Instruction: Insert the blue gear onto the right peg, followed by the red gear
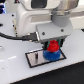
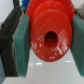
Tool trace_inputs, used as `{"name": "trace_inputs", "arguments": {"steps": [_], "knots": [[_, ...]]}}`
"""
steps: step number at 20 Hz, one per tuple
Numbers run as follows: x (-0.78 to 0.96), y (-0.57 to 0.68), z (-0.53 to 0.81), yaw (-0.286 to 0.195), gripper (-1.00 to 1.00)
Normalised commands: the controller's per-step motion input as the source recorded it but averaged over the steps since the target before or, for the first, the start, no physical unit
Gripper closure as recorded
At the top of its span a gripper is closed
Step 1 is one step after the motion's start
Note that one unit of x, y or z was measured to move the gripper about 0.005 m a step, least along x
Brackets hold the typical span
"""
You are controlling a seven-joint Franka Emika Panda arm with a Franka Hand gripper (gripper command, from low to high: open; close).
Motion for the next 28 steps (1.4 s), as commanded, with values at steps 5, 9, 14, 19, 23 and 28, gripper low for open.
{"name": "trace_inputs", "arguments": {"steps": [5, 9, 14, 19, 23, 28], "knots": [[0.27, -0.04, 0.01, 0.0, 1.0], [0.27, 0.01, -0.13, 0.0, 1.0], [0.24, 0.01, -0.13, 0.0, 1.0], [0.09, 0.01, -0.02, 0.0, -1.0], [-0.01, 0.09, 0.25, 0.0, -1.0], [0.0, 0.06, 0.42, 0.0, -1.0]]}}
